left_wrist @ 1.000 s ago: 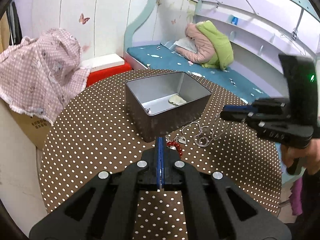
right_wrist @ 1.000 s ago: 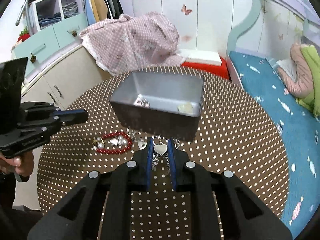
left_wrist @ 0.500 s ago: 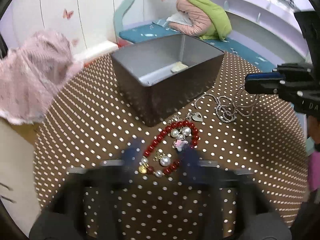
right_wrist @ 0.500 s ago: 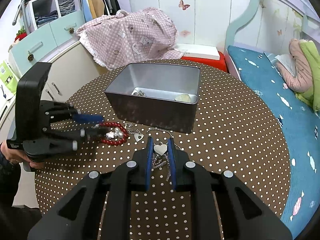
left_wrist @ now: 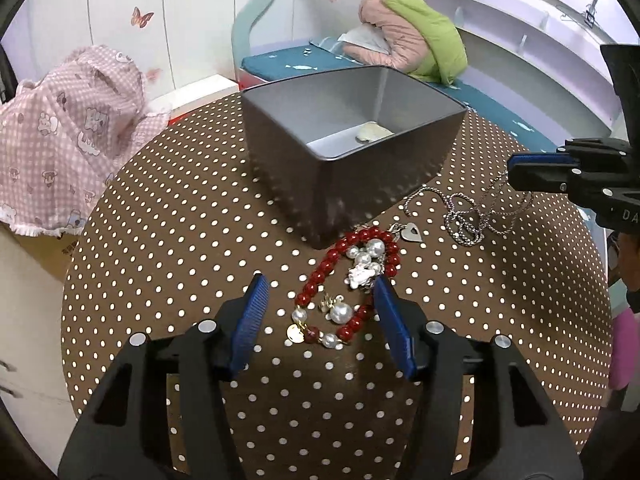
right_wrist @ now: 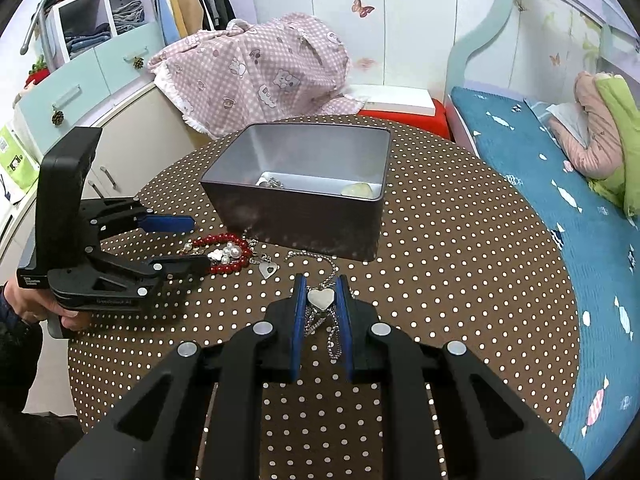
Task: Organize jewelry
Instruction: 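Grasp and lift the red bead bracelet with the left tool while the right tool lifts the chain, then carry the bracelet and chain over the grey box and open both tools to drop them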
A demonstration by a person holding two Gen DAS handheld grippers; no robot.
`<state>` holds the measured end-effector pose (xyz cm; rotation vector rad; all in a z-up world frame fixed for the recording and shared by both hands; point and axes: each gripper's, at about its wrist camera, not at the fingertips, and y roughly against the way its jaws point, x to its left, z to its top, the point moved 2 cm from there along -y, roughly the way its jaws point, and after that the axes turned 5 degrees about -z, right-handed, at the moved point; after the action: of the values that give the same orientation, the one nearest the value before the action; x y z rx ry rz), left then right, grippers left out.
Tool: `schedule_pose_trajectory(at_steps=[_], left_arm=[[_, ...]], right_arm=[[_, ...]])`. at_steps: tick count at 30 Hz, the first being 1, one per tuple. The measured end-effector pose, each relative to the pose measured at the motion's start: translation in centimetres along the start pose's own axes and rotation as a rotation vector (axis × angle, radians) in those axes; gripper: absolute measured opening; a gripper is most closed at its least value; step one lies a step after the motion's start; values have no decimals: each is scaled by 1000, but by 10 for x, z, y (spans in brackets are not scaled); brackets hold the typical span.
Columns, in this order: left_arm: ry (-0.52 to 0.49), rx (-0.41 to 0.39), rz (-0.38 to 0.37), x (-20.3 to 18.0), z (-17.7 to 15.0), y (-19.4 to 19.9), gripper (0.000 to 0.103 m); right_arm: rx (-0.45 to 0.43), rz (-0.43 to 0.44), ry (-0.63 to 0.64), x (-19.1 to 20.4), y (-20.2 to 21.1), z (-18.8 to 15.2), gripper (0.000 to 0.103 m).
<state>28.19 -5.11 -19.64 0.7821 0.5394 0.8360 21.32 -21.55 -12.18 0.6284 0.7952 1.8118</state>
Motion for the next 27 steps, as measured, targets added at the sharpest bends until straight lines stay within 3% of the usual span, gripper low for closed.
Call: schedule_pose_trajectory(at_steps=[8, 14, 16, 20, 22, 27], left_arm=[[43, -28, 4, 25, 4, 8, 57], [11, 26, 51, 22, 7, -8, 54], [-22, 45, 49, 16, 9, -10, 39], [-57, 69, 9, 7, 7, -9, 19], [-63, 89, -41, 4, 8, -9, 8], [-64, 100, -117, -5, 3, -5, 7]], right_arm=[[7, 2, -1, 1, -3, -2, 13], [16, 3, 2, 3, -6, -2, 13], [19, 1, 2, 4, -7, -2, 13], [25, -1, 3, 4, -8, -2, 13], [26, 0, 6, 6, -9, -1, 13], [18, -2, 6, 10, -6, 1, 13]])
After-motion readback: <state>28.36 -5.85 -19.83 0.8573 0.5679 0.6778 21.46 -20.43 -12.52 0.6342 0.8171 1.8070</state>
